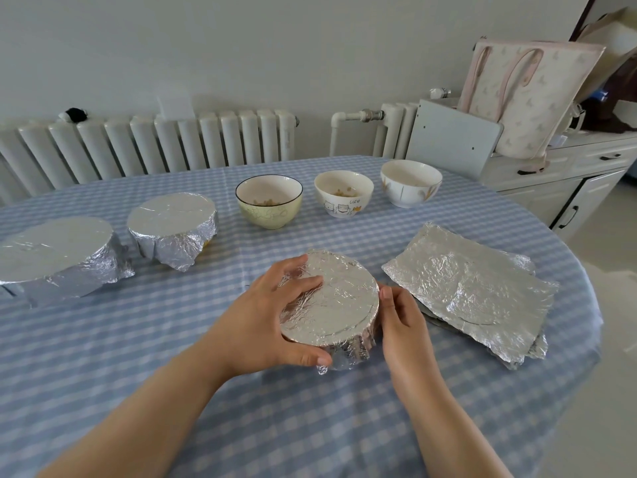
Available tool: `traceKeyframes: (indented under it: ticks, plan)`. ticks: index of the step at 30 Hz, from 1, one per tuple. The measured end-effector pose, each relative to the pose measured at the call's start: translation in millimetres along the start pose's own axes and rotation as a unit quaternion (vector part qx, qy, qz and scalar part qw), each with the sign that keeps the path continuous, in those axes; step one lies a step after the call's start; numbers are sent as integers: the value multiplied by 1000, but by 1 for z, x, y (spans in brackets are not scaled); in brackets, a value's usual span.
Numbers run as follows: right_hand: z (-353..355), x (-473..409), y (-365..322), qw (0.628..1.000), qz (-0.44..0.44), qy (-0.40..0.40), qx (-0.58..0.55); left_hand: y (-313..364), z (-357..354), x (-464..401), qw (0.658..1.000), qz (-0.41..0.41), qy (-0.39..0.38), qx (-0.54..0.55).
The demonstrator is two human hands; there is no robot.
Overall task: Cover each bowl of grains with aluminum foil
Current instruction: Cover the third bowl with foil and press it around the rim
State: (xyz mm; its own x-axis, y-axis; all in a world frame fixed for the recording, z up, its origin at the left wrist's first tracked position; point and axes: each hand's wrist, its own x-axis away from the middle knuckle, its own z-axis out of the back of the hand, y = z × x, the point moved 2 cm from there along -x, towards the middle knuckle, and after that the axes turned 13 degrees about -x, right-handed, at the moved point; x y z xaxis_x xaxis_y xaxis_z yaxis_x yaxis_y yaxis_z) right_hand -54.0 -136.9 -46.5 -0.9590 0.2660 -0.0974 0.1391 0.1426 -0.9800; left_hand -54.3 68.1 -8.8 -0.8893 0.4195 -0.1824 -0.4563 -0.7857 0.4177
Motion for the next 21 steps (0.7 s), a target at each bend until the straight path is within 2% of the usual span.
traceKeyframes:
  ticks: [14,21]
  plan:
    - [-1,-13,-1,994,-74,38,-69,-2,-6,-2,999,-9,36,3]
    - [-5,-21,-1,992,-94,27,-77,-2,-7,-4,999,-13,41,-3]
